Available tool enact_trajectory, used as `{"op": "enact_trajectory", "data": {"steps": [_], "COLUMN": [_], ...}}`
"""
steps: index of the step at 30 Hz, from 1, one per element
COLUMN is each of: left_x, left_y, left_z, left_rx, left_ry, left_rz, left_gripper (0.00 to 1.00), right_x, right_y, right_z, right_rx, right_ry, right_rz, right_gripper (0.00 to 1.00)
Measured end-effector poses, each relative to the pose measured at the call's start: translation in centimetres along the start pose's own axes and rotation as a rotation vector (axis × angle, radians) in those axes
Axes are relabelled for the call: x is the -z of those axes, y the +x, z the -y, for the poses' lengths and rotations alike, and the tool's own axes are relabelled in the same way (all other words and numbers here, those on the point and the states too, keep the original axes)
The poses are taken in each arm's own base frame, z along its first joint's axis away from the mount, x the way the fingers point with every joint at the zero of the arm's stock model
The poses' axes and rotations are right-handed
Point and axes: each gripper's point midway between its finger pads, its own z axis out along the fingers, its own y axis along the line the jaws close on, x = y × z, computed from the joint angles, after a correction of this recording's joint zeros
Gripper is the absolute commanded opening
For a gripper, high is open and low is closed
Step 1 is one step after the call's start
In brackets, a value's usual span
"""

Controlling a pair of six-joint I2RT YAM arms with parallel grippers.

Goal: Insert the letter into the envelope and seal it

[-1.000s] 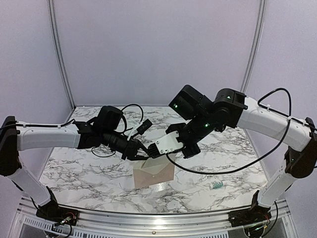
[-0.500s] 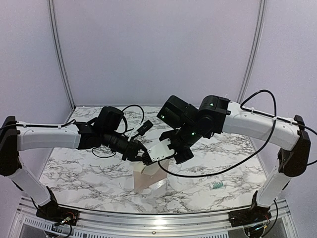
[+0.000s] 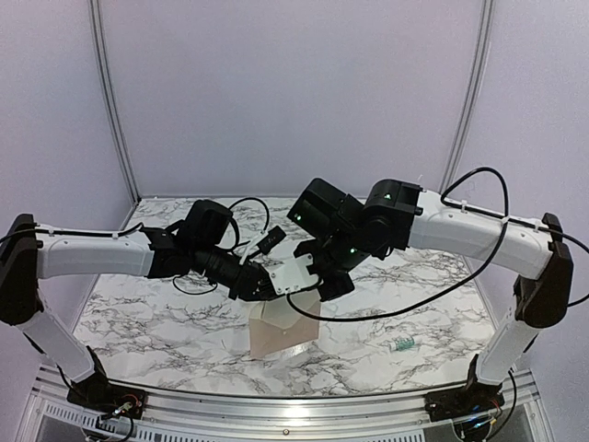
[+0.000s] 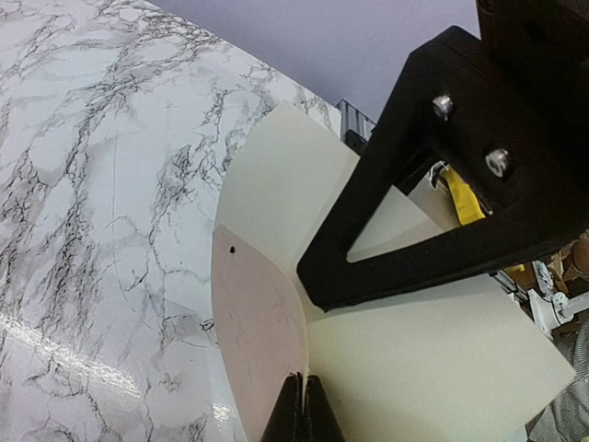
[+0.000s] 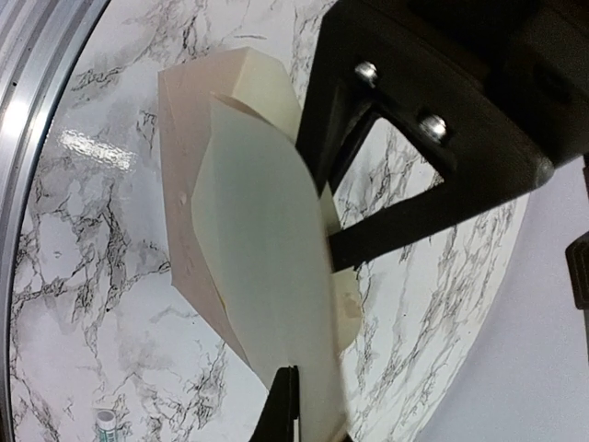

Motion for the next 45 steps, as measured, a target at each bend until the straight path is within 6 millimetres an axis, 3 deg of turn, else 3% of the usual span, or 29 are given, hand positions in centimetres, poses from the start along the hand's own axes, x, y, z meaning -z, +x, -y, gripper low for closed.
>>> {"op": "enact_trajectory", "data": {"steps": [11, 14, 23, 34, 45], "left_x": [0.0, 0.0, 0.0, 0.2, 0.6], "left_y": [-0.7, -0.9, -1.2, -1.9, -2.4], "left_z": [-1.1, -1.2, -1.7, -2.7, -3.3], "left_rx": [0.019, 0.024, 0.04, 0.052, 0.078], "left_ry": [-0.064, -0.071, -0.079, -0.124, -0.146], "left_rz": [0.021, 0.029, 0.046, 0.082, 0.111], "left_gripper": [0.0, 0.0, 0.0, 0.0, 0.0], "right_x": [0.0, -0.2, -1.9, 0.1, 0.3], "right_y": [-0.4, -0.9, -0.7, -0.3, 0.4], "right_z": [1.0, 1.1, -0.8, 1.7, 2.4], "right_rx": [-0.042, -0.053, -0.097, -0.15, -0.16], "right_ry": [0.042, 0.046, -0.006, 0.101, 0.134], "right_rz": [0.016, 0.038, 0.065, 0.087, 0.067], "right_gripper": [0.05, 0.02, 0.0, 0.0, 0.0]}}
